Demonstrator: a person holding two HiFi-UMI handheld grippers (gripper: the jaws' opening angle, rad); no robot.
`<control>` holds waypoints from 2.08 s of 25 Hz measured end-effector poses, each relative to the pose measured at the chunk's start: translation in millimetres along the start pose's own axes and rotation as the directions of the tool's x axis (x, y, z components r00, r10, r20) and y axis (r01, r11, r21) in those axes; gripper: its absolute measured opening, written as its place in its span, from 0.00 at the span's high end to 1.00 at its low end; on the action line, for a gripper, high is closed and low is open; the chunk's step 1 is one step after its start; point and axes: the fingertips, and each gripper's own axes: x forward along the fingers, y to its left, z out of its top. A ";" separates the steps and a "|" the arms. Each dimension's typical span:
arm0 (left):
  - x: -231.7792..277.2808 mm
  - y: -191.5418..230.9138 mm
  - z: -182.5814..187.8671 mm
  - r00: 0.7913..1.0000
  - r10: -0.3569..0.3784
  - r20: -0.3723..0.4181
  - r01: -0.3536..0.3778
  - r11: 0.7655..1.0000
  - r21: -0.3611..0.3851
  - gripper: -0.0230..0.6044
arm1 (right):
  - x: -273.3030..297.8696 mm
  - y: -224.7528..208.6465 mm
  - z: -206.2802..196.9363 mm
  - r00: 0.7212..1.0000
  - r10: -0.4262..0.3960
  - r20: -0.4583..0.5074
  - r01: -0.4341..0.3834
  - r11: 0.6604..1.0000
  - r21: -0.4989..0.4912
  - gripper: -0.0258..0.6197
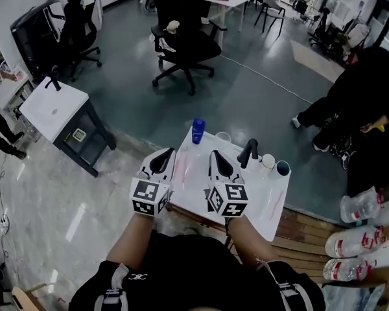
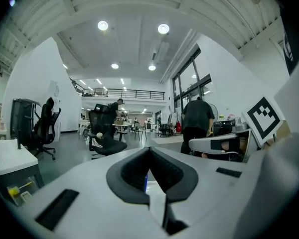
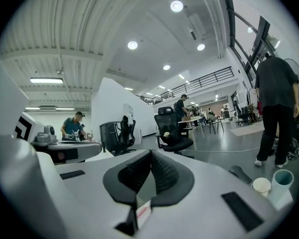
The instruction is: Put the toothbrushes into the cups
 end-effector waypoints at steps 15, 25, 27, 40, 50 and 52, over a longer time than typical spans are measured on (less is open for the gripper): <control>36.3 84.8 -15.5 0.955 -0.296 -0.035 0.297 0.955 0.027 0.94 | 59.3 24.7 -41.3 0.959 -0.285 -0.016 0.285 0.955 0.082 0.73; 49.1 132.2 -28.7 0.931 -0.363 -0.036 0.364 0.931 0.023 0.94 | 125.5 24.5 -121.3 0.914 -0.298 -0.277 0.302 0.953 -0.028 0.71; 49.6 136.9 -31.0 0.930 -0.367 -0.039 0.368 0.930 0.023 0.94 | 139.4 23.0 -136.9 0.901 -0.282 -0.330 0.287 0.957 -0.035 0.71; 58.5 182.0 -37.4 0.946 -0.320 -0.049 0.321 0.947 0.006 0.94 | 207.4 1.6 -247.0 0.706 -0.183 -0.684 0.227 0.974 -0.026 0.72; 62.6 186.4 -45.0 0.946 -0.316 -0.077 0.317 0.948 0.010 0.94 | 212.8 -13.7 -289.6 0.597 -0.166 -0.785 0.242 0.970 -0.021 0.73; 61.7 185.4 -45.5 0.945 -0.317 -0.081 0.319 0.948 0.011 0.94 | 210.9 -15.4 -296.2 0.579 -0.173 -0.797 0.247 0.969 -0.030 0.73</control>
